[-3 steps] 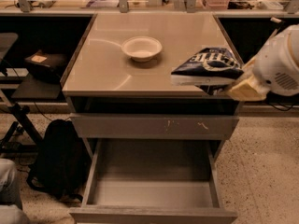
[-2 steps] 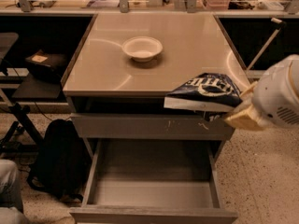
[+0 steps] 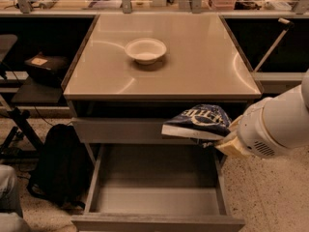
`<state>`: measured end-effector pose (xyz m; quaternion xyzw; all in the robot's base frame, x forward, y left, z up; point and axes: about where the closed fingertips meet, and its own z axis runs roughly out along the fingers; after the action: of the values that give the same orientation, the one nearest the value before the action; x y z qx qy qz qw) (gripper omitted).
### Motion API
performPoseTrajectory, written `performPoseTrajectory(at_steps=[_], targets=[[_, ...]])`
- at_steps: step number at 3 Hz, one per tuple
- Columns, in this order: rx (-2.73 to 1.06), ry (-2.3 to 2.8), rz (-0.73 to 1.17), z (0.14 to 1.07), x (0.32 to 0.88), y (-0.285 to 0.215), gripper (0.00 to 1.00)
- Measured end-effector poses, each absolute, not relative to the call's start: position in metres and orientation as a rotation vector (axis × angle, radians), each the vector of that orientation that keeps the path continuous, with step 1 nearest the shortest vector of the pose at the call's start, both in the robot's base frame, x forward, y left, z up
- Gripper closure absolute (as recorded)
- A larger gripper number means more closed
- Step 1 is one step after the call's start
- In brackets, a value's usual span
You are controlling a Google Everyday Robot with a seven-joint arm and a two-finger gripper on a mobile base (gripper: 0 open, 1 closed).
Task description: Place blue chip bag into middle drawer
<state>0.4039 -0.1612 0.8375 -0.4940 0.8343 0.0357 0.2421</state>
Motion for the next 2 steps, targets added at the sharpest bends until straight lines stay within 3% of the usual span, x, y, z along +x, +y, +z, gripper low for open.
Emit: performPoseTrajectory(at_steps=[2], targets=[[-1.324,2.298,0.091,0.836,0.388,-0.167,1.00]])
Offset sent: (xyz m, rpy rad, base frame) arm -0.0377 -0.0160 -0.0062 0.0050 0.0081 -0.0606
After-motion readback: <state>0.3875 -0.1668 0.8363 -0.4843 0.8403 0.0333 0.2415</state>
